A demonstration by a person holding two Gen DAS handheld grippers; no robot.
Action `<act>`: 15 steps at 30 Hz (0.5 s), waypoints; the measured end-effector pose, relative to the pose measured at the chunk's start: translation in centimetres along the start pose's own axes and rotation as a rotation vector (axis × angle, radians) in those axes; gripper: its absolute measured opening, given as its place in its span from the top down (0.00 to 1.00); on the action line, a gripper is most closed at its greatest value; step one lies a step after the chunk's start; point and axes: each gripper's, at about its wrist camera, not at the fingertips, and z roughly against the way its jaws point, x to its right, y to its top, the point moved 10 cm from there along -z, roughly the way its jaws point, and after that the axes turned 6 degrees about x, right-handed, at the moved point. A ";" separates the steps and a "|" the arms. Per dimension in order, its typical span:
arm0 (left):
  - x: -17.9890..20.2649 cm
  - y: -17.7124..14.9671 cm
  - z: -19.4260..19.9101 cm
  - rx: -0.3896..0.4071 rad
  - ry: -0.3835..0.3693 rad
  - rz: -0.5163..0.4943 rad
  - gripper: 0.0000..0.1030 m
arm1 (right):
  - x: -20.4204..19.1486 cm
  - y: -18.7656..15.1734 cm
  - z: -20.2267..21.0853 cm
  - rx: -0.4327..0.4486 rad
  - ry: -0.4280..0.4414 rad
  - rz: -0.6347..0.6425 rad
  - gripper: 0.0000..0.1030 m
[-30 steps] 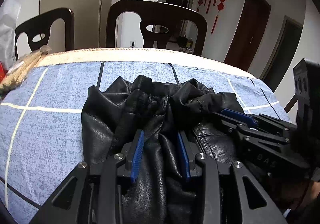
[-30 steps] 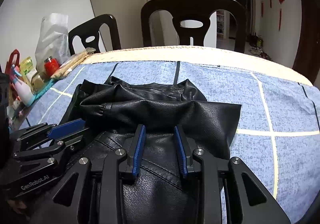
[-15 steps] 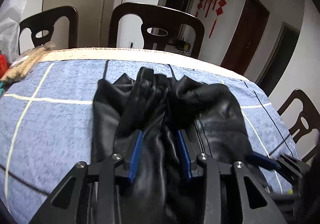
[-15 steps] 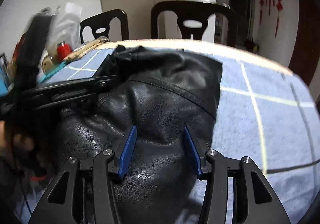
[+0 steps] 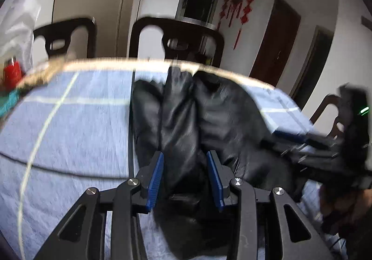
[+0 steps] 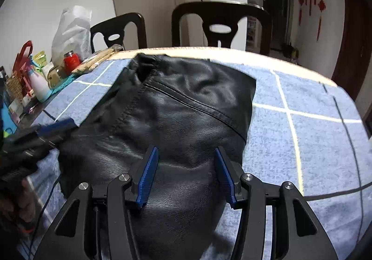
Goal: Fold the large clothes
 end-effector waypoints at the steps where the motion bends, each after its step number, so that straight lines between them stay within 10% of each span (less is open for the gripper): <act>1: -0.5 -0.8 -0.8 -0.032 0.016 0.010 0.60 | -0.1 0.0 0.1 0.002 0.001 0.008 0.50; 15: -1.4 0.6 1.6 -0.015 0.020 0.024 0.58 | -1.6 0.4 3.2 0.026 0.081 0.000 0.50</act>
